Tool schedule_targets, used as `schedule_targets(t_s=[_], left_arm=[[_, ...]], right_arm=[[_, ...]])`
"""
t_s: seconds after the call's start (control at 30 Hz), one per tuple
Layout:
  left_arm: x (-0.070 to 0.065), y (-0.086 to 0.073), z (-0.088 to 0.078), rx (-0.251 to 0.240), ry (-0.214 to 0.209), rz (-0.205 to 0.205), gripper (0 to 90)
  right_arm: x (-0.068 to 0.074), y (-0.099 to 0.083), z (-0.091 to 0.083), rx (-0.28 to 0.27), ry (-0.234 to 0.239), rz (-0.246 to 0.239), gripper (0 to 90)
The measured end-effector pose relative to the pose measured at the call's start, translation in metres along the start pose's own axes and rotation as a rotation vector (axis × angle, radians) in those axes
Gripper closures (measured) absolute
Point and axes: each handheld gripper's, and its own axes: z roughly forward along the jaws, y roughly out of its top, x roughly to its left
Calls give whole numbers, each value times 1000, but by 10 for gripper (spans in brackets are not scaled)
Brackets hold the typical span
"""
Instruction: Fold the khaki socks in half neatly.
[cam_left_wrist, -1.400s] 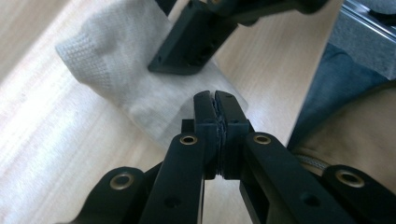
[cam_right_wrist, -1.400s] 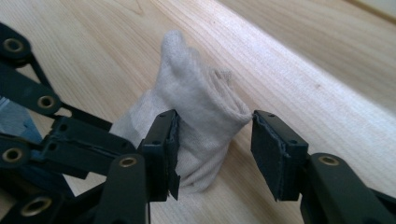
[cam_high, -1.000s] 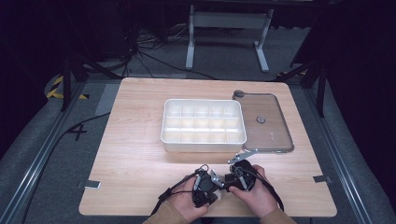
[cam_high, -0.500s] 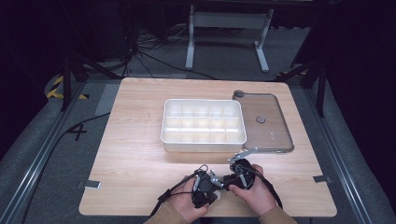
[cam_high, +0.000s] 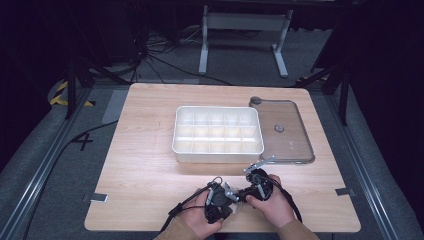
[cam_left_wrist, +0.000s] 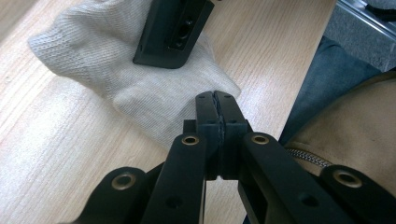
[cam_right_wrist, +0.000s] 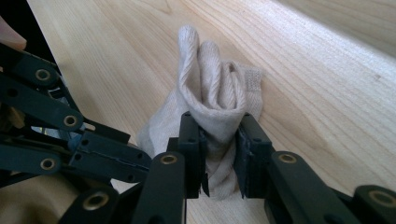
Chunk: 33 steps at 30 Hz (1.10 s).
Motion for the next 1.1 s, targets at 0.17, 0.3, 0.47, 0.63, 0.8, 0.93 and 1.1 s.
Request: schedule_targets(t_s=[0.17, 0.3, 0.47, 0.63, 0.8, 0.93, 1.1], left_arm=[[2, -1, -9, -23, 1, -9, 896], [8, -2, -21, -52, 4, -22, 893], [18, -5, -38, -85, 14, -54, 886], [26, -8, -51, -102, 26, -79, 882], [36, -13, -63, -111, 49, -107, 877], [41, -17, -72, -106, 60, -125, 873], [45, -20, -79, -121, 66, -144, 870]], right_arm=[[6, 1, -2, 6, -30, -25, 769], [9, 2, -7, 3, -43, -34, 772], [13, 3, -19, -26, -38, -46, 773], [16, 2, -27, -47, -33, -46, 773], [19, 3, -34, -71, -33, -62, 773], [20, 3, -38, -87, -42, -68, 772], [20, 3, -46, -112, -42, -71, 772]])
